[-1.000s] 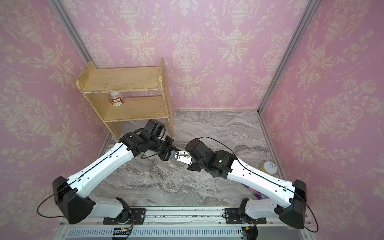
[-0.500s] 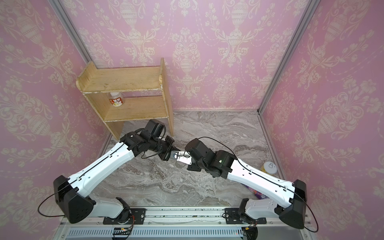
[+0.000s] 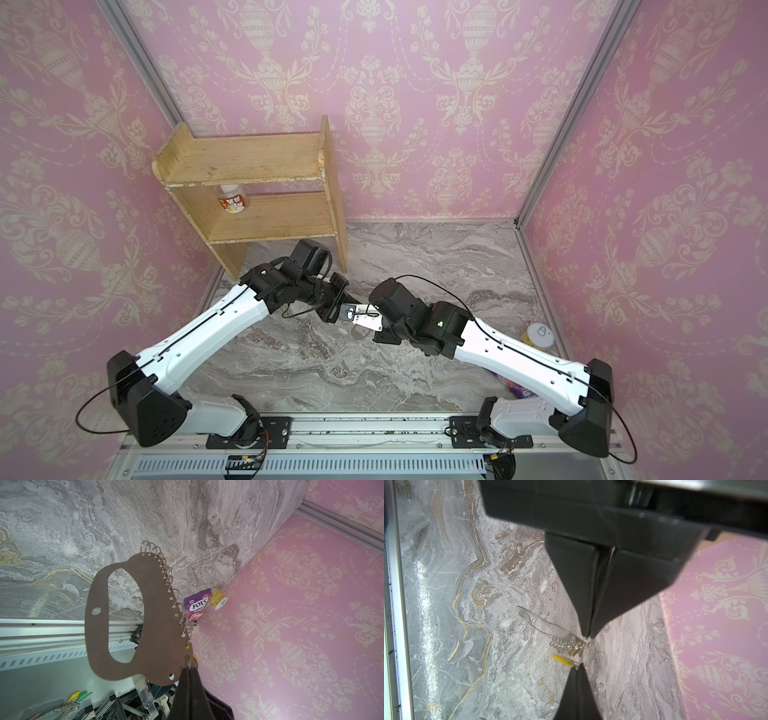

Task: Put the keys on the keyring

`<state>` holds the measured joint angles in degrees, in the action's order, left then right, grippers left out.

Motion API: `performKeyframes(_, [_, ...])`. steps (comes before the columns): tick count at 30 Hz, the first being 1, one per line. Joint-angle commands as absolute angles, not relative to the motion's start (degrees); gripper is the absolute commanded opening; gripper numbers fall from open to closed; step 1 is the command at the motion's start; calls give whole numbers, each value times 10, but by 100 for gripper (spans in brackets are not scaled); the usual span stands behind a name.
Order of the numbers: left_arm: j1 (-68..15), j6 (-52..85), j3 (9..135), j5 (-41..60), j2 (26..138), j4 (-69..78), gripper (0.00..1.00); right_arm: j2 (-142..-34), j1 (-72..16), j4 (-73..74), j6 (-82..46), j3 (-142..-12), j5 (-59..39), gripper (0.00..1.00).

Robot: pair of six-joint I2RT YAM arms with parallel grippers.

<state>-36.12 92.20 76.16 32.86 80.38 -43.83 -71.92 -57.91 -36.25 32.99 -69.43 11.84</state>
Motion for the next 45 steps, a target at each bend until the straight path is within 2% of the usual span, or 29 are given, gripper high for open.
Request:
performKeyframes(1, [-371, 909, 780, 344, 809, -432, 0, -725, -591, -327, 323, -716, 96, 0])
performKeyframes(17, [-372, 906, 786, 347, 810, -428, 0, -747, -593, -335, 319, -722, 114, 0])
performKeyframes(45, [-368, 870, 777, 322, 808, -468, 0, -707, -593, -329, 305, -733, 130, 0])
